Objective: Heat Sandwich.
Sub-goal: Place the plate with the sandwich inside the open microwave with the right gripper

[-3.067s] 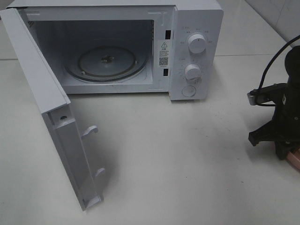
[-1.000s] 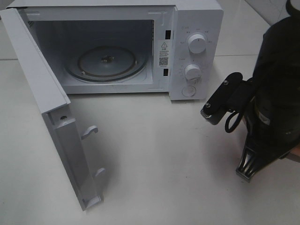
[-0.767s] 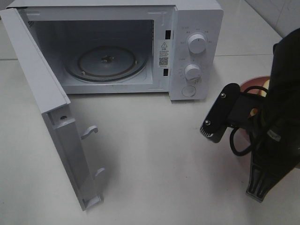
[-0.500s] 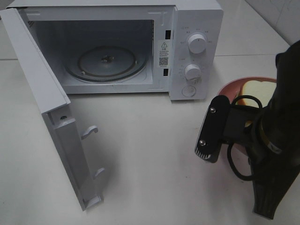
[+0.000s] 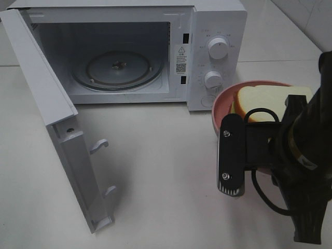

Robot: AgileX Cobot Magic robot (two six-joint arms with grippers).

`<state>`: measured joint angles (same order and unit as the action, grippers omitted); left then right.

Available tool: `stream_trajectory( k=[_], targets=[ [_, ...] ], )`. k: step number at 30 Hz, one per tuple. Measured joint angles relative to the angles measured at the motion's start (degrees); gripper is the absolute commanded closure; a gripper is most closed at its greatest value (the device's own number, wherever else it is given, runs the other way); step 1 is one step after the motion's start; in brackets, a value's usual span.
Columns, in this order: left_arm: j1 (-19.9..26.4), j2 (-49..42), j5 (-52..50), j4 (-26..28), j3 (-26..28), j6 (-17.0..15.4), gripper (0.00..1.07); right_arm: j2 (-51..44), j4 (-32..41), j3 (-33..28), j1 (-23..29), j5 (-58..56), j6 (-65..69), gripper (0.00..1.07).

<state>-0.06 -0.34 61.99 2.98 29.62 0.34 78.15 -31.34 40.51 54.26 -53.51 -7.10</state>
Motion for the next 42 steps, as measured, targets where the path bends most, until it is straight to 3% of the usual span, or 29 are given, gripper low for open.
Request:
stream_trajectory(
  k=[22, 34, 42],
  targets=[
    [0.0, 0.0, 0.0, 0.0, 0.0, 0.0, 0.10, -0.3, 0.1, -0.1, 0.0, 9.1, -31.4, 1.07],
    [0.0, 0.0, 0.0, 0.0, 0.0, 0.0, 0.10, -0.3, 3.5, -0.1, 0.0, 12.3, -40.6, 1.07],
    [0.0, 0.0, 0.0, 0.0, 0.0, 0.0, 0.10, -0.3, 8.4, -0.1, -6.2, 17.2, -57.8, 1.07]
  ],
)
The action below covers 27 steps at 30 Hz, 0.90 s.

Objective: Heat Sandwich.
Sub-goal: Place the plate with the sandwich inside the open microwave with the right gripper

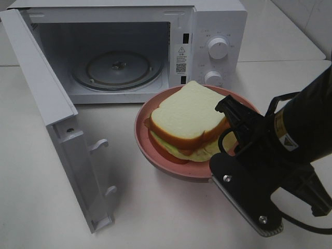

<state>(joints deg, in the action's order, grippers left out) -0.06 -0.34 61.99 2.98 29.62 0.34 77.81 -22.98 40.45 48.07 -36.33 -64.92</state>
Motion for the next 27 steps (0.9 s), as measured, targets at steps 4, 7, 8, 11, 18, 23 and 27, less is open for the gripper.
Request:
stream_trajectory(
  k=[4, 7, 8, 11, 18, 23, 27],
  targets=[
    [0.0, 0.0, 0.0, 0.0, 0.0, 0.0, 0.10, 0.0, 3.4, 0.0, -2.2, 0.8, -8.4, 1.07],
    [0.0, 0.0, 0.0, 0.0, 0.0, 0.0, 0.10, 0.0, 6.5, 0.0, -3.4, 1.0, -12.4, 1.07],
    [0.0, 0.0, 0.0, 0.0, 0.0, 0.0, 0.10, 0.0, 9.5, 0.0, -4.9, 1.5, -15.5, 1.07],
    [0.0, 0.0, 0.0, 0.0, 0.0, 0.0, 0.10, 0.0, 11.3, 0.0, -6.0, 2.4, -17.9, 1.07],
    [0.0, 0.0, 0.0, 0.0, 0.0, 0.0, 0.10, 0.1, 14.8, 1.7, -9.4, 3.3, -21.9, 1.07],
    [0.0, 0.0, 0.0, 0.0, 0.0, 0.0, 0.10, 0.9, 19.0, 4.8, -10.4, 3.0, -25.4, 1.07],
    [0.0, 0.0, 0.0, 0.0, 0.0, 0.0, 0.10, 3.3, 19.6, 6.9, -10.5, 2.8, -25.6, 1.07]
  ],
)
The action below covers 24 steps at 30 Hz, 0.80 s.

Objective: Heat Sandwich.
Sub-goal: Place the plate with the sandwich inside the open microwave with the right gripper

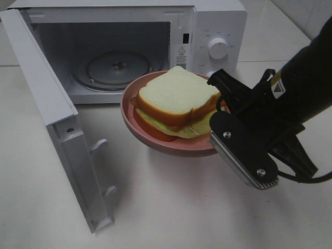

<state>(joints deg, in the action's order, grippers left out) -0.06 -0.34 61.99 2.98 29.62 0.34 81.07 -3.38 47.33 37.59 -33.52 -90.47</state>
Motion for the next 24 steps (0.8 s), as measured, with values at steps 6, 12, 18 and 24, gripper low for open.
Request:
stream_trajectory(
  k=[6, 12, 18, 24],
  targets=[
    [0.0, 0.0, 0.0, 0.0, 0.0, 0.0, 0.10, 3.9, 0.0, 4.1, 0.0, -0.6, 0.0, 1.07],
    [0.0, 0.0, 0.0, 0.0, 0.0, 0.0, 0.10, 8.9, 0.0, 9.0, 0.0, -0.7, -0.7, 1.07],
    [0.0, 0.0, 0.0, 0.0, 0.0, 0.0, 0.10, 12.6, 0.0, 13.3, 0.0, -0.7, -1.4, 1.07],
    [0.0, 0.0, 0.0, 0.0, 0.0, 0.0, 0.10, 15.8, -0.6, 16.4, 1.0, -0.7, -2.1, 1.07]
  ],
)
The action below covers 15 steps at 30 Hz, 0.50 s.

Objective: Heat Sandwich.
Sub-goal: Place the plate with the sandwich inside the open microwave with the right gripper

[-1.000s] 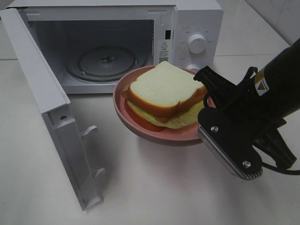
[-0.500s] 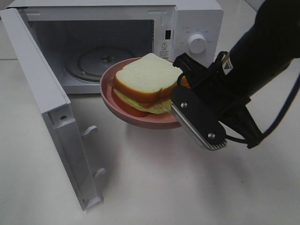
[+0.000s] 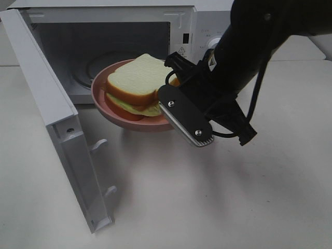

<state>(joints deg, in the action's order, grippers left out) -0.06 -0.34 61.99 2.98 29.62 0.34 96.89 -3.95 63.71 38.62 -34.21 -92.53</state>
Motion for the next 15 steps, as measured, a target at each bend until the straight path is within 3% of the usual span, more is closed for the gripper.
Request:
stream_trajectory(
  k=[15],
  targets=[
    [0.0, 0.0, 0.0, 0.0, 0.0, 0.0, 0.10, 9.4, -0.1, 10.4, 0.9, 0.6, -0.5, 1.07]
  ],
)
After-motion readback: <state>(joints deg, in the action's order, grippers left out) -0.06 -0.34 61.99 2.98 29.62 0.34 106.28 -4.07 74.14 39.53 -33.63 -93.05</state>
